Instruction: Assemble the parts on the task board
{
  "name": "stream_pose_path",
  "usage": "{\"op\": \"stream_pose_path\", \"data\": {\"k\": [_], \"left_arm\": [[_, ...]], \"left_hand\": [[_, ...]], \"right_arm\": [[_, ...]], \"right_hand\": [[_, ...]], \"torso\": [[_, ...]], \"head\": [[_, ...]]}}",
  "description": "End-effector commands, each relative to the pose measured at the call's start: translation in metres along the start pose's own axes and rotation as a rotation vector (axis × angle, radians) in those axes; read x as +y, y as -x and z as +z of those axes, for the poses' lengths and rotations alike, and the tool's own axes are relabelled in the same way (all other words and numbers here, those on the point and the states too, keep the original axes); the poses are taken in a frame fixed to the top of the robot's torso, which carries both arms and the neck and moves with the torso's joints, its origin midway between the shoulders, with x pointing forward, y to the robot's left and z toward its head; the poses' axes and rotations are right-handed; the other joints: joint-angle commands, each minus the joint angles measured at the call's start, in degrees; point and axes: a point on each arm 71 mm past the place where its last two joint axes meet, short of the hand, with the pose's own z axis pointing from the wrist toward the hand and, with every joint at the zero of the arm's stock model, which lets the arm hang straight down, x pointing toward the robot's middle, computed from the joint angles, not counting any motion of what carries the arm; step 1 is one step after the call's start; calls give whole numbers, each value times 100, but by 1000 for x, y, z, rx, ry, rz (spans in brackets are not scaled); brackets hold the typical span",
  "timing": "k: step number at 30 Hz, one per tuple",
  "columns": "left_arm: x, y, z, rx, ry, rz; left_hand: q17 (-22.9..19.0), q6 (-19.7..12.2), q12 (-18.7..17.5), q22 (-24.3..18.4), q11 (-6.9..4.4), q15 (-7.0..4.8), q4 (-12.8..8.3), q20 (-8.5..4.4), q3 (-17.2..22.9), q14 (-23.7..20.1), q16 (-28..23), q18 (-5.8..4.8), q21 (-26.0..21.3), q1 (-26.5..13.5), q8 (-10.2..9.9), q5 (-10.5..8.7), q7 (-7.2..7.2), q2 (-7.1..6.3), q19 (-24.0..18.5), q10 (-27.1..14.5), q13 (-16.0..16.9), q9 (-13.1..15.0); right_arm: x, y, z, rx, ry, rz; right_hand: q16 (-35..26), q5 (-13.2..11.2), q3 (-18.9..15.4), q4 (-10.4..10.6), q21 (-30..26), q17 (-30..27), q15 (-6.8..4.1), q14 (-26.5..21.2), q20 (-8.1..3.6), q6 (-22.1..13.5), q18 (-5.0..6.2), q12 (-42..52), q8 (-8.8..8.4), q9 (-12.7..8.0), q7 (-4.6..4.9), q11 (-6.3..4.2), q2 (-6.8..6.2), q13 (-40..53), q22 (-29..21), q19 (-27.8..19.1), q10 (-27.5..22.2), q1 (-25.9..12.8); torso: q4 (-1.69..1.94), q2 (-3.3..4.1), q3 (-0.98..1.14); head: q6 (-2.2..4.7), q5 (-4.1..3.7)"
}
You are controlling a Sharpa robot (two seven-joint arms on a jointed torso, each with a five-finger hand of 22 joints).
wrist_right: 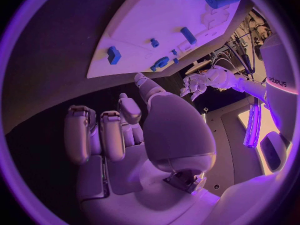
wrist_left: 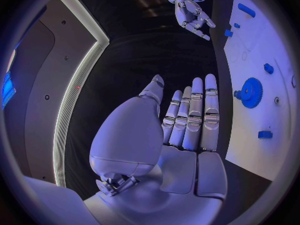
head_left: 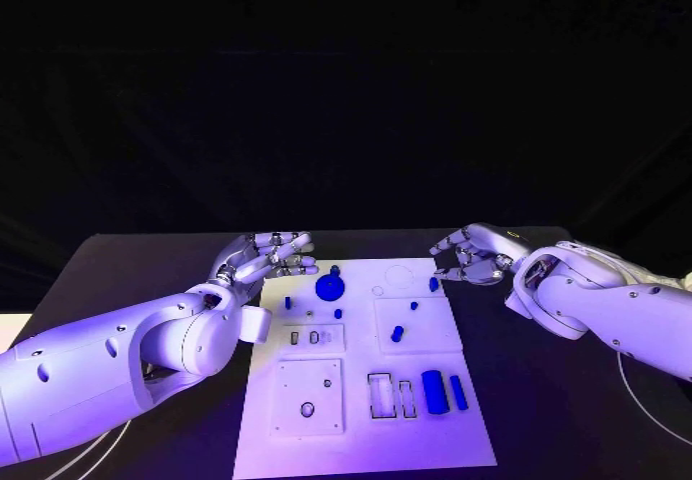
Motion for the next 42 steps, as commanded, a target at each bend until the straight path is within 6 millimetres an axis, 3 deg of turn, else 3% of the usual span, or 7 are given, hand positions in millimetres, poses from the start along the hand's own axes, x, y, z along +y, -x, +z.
{"op": "stream_pose_path", "data": {"k": [1,9,18,33,42], "left_arm": [[-1,-2,1,21,-10,-12],[0,-1,1,20,-9,-12],[1,-2,1,22,-8,-13],[1,-2,2,22,-7,-13],[1,-2,2,22,-6,-13]], "left_hand": [[5,-18,-22,-9,22,23,-42,1,4,25,-36,52,-24,-9,-29,-11,27,60,29,-36,-7,-6],[5,-18,-22,-9,22,23,-42,1,4,25,-36,52,-24,-9,-29,-11,27,60,29,-36,-7,-6],[5,-18,-22,-9,22,23,-42,1,4,25,-36,52,-24,-9,-29,-11,27,60,29,-36,-7,-6],[5,-18,-22,-9,22,23,-42,1,4,25,-36,52,-24,-9,-29,-11,27,60,29,-36,-7,-6],[5,-18,-22,-9,22,23,-42,1,4,25,-36,52,-24,-9,-29,-11,27,60,29,-36,-7,-6]], "right_arm": [[-4,-7,0,48,35,3],[-15,-16,2,76,13,6],[-23,-23,5,100,-12,15],[-27,-37,10,133,-31,26],[-26,-39,12,139,-32,28]], "right_hand": [[11,35,-25,-20,16,490,3,387,6,-26,-68,-39,-34,-10,8,9,-15,-21,27,10,-51,72],[7,26,-36,-75,8,489,4,384,8,-25,-65,-70,-30,-8,9,9,-11,-40,12,-5,-75,176],[7,19,-30,-101,9,491,3,384,9,0,-65,-69,-18,-3,7,7,22,-36,16,-5,-73,236],[6,11,-1,-108,10,498,-10,385,1,184,-65,-28,37,16,-10,-11,168,11,20,-5,-40,292],[7,-47,26,-94,11,507,-44,387,-23,452,-65,18,122,41,-67,-57,257,57,25,-3,-2,281]], "torso": [[-2,2,12],[-7,-1,9],[13,-6,1],[9,-1,4],[6,-6,8]], "head": [[-23,-5],[-50,-2],[-73,-3],[-95,-6],[-101,-2]]}}
